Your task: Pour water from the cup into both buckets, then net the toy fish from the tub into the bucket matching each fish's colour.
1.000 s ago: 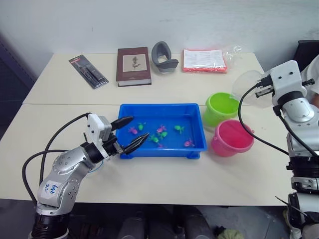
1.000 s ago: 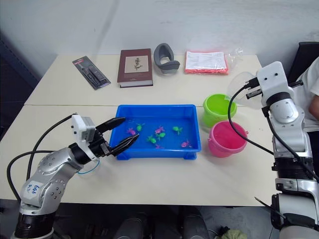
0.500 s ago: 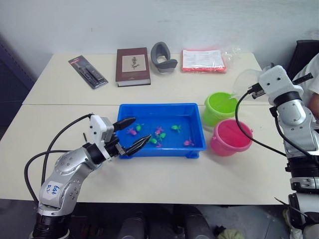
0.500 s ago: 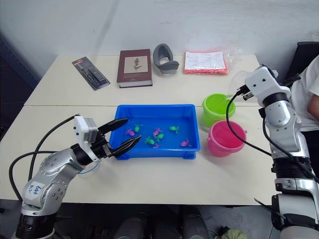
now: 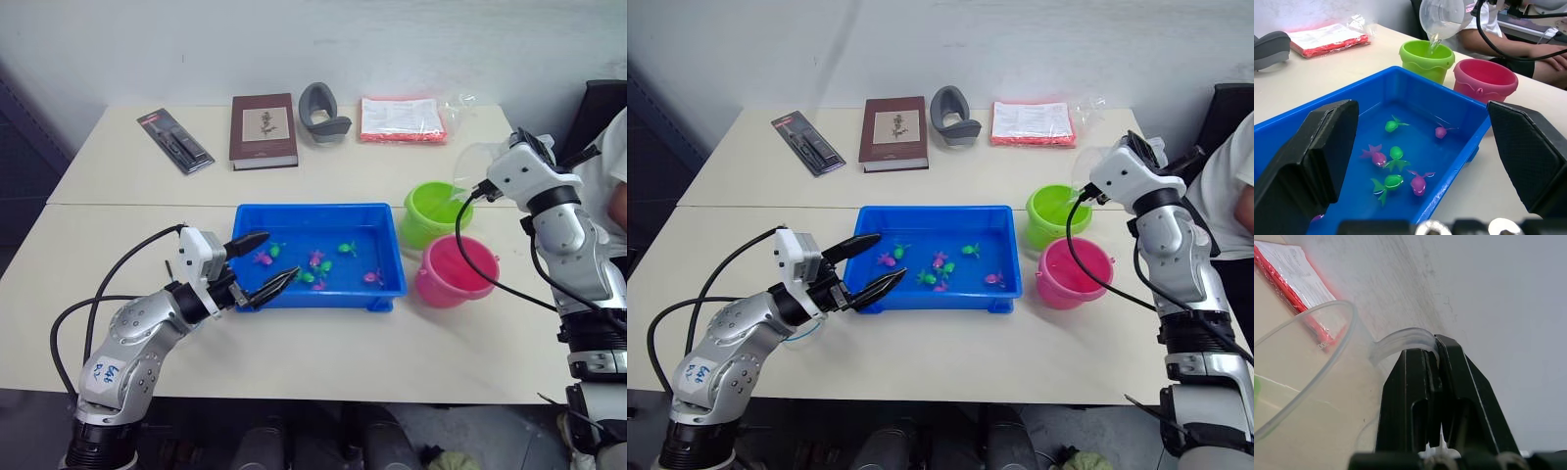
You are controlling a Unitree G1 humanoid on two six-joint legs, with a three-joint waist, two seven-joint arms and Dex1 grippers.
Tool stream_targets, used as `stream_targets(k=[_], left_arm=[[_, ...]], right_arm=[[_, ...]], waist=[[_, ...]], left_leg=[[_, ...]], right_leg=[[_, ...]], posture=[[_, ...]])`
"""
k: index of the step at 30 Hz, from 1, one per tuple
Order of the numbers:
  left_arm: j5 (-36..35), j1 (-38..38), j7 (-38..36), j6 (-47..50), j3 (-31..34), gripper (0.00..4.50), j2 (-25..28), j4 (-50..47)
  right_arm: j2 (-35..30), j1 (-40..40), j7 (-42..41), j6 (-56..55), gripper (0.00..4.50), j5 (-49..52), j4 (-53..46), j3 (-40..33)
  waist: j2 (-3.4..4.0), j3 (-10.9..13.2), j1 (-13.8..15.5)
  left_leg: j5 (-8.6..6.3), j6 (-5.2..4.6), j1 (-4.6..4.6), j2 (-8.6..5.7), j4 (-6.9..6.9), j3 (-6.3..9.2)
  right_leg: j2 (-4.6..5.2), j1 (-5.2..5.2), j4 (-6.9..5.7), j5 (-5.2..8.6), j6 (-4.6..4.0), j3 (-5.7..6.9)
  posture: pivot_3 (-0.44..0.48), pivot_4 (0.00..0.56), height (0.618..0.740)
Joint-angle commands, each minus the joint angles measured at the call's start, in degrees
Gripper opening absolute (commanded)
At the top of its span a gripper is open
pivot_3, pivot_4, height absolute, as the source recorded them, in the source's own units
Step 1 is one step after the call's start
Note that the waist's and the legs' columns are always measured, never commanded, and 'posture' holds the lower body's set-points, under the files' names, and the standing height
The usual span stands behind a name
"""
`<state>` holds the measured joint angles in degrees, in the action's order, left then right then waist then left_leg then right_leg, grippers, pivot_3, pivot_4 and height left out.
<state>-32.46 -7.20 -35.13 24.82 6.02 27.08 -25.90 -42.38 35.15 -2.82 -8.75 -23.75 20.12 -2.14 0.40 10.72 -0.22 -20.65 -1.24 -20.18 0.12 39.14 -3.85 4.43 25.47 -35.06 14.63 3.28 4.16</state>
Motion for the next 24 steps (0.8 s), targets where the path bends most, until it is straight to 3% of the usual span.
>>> stream_targets(k=[1, 24], left_arm=[[0.02, -0.25, -0.46, -1.61, 0.23, 4.50, -0.01, -1.83], [0.79, -0.79, -0.39, -2.34, -0.53, 4.50, -0.31, -1.54]], right_arm=[[-1.89, -0.03, 2.36, -2.11, 0.02, -1.99, -2.06, -0.48], [-1.13, -0.57, 8.00, -5.34, 0.02, -7.52, -1.44, 0.65]], waist=[[0.00, 0.00, 0.00], [-0.01, 0.00, -0.04]], left_leg=[[0.00, 0.00, 0.00, 0.00, 0.00, 0.00], [0.06, 0.06, 0.02, -0.01, 0.03, -0.01]], right_leg=[[0.00, 0.00, 0.00, 0.00, 0.00, 0.00], [-0.01, 0.00, -0.06, 0.00, 0.00, -0.02]], posture=[[0.000, 0.150, 0.740], [0.000, 0.150, 0.740]])
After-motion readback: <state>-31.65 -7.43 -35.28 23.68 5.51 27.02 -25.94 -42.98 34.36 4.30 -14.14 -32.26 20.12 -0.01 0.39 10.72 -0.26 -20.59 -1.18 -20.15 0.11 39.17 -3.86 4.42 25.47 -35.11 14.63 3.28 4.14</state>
